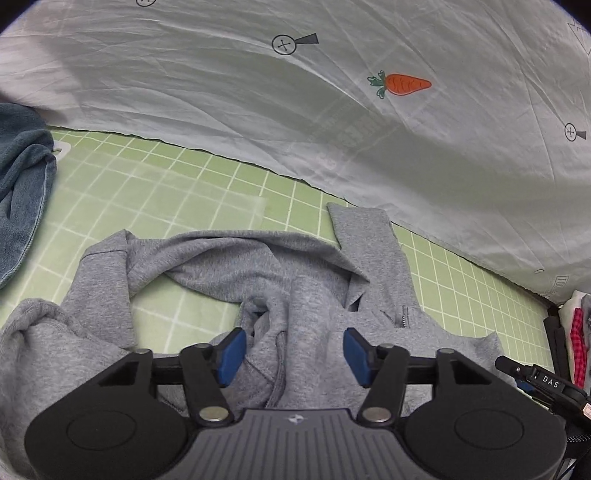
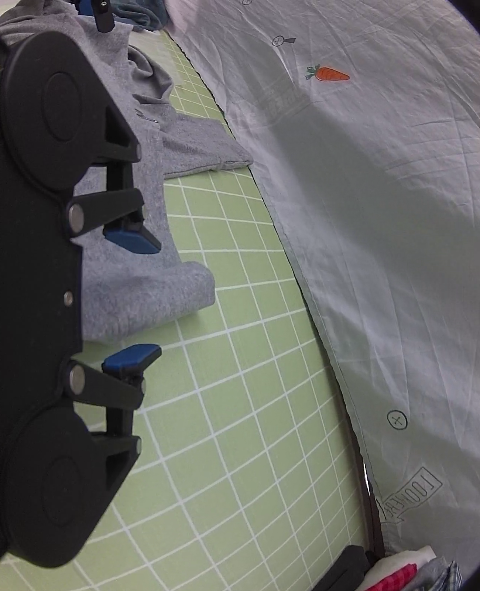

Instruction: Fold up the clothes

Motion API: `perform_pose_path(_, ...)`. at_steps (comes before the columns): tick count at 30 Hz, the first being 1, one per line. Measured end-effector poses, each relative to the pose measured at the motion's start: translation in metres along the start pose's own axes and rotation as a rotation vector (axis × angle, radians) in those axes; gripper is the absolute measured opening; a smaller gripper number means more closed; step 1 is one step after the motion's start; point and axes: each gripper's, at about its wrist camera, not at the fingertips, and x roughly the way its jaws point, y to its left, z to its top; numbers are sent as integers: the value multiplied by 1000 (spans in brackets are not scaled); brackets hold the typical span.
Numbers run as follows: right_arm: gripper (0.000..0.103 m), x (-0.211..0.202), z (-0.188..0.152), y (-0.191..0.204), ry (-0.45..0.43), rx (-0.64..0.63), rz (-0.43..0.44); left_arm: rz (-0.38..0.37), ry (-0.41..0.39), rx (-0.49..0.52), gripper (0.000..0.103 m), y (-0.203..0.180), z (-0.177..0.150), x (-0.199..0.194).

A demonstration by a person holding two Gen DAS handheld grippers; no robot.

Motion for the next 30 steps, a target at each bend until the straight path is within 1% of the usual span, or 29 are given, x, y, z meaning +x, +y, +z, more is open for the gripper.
perform_pose_path(1,39,4,0,2,5,-6,6,4,0,-2,21,0,0,0)
perform_pose_path(2,21,8,1,4,10,-13,12,-8,-5,-14,20,2,-1,-2)
perform_pose_path(3,11,12,1,6,15,-19,17,-17,-17,-28,19,3,-3,-7)
perform_pose_path(4,8,10,1,7,9,-20,23,-19,-29,-37,19,2,-6,-14)
perform_pose_path(7,8,-19,-8,6,-50,-9,39,-30,-73,-36,18,-4,-18,-47)
perform_pose_path(9,8,-48,-20,5,-78,-7,57,-50,-100,-42,18,-8,-31,-71)
perform_pose_path(13,8,-105,-47,3,-129,-6,89,-82,-125,-53,18,-17,-72,-115)
perform_pose_path(15,8,-128,-65,0,-134,-7,99,-85,-125,-56,18,-16,-94,-132)
perform_pose_path(16,5,-139,-75,-2,-136,-5,104,-88,-124,-61,18,-14,-106,-140)
perform_pose_path(19,4,-164,-101,-13,-129,17,101,-88,-115,-68,18,-9,-139,-160)
perform_pose_path(23,4,-184,-132,-28,-108,26,81,-62,-94,-58,19,-7,-178,-178)
perform_pose_path(27,3,-197,-156,-44,-66,34,81,-40,-60,-85,20,-6,-204,-184)
perform_pose_path(30,3,-201,-168,-51,-28,2,67,-24,-36,-102,19,-6,-219,-189)
